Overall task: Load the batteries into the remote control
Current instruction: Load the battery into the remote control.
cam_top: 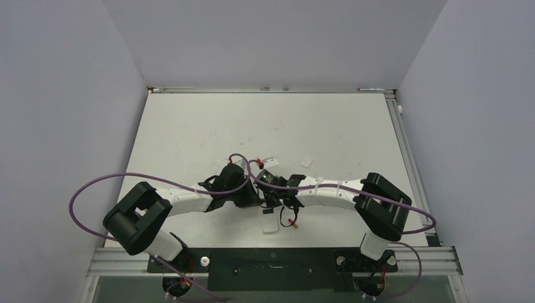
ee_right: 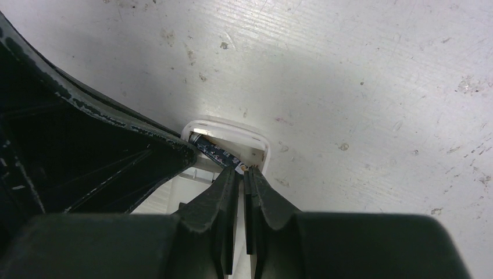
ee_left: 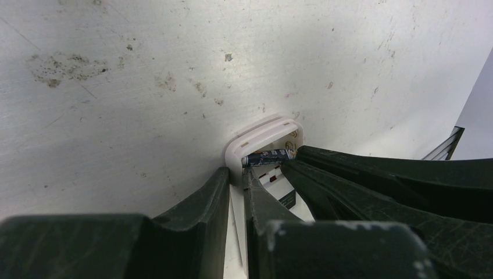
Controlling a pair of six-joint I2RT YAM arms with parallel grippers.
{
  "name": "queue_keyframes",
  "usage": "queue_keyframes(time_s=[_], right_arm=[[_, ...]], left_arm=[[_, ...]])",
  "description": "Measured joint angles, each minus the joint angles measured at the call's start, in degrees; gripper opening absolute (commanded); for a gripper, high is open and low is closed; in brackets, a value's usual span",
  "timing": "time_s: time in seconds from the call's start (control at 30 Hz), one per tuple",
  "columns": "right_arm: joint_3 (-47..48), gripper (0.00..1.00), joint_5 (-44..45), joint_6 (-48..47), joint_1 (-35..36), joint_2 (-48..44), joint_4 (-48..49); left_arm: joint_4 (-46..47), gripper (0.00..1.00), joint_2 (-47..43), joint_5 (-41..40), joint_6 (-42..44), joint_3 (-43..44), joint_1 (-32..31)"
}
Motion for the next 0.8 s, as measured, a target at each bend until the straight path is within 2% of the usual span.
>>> queue_keyframes(time_s=[0.8], right_arm=[[2.6, 0.09, -0.72, -1.77, -2.05, 1.6, -1.33]], left_arm=[[-0.17, 0.0, 0.07, -1.9, 0.79, 0.52, -0.94]])
